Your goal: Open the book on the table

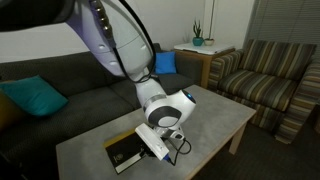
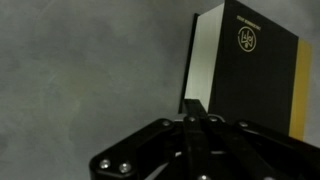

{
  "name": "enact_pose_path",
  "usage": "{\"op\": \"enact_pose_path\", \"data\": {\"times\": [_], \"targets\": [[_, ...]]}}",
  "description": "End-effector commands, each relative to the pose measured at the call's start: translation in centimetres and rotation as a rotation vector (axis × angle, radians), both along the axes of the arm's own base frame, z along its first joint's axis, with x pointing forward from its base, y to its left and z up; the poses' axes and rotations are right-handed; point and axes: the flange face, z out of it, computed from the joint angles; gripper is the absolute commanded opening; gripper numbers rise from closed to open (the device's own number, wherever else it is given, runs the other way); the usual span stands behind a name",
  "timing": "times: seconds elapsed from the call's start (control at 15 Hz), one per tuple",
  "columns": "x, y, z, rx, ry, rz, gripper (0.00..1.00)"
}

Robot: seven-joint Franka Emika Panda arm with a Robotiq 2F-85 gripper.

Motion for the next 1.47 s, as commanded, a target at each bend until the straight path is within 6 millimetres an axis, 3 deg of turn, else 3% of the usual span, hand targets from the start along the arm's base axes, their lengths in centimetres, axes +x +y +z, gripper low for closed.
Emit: {"op": "enact_pose_path", "data": {"times": [0.0,0.6,1.0,1.4], "targets": [[-1.1,0.1,-0.3,0.098,0.012,-0.019,0.0],[-0.9,-0.1,0.1,0.237,-0.04,-0.053,0.0],[1.3,0.6,1.8,0.296,-0.127,-0.034,0.0],[3.5,2.5,4.1,0.416,-0.208,0.021,0.0]]}}
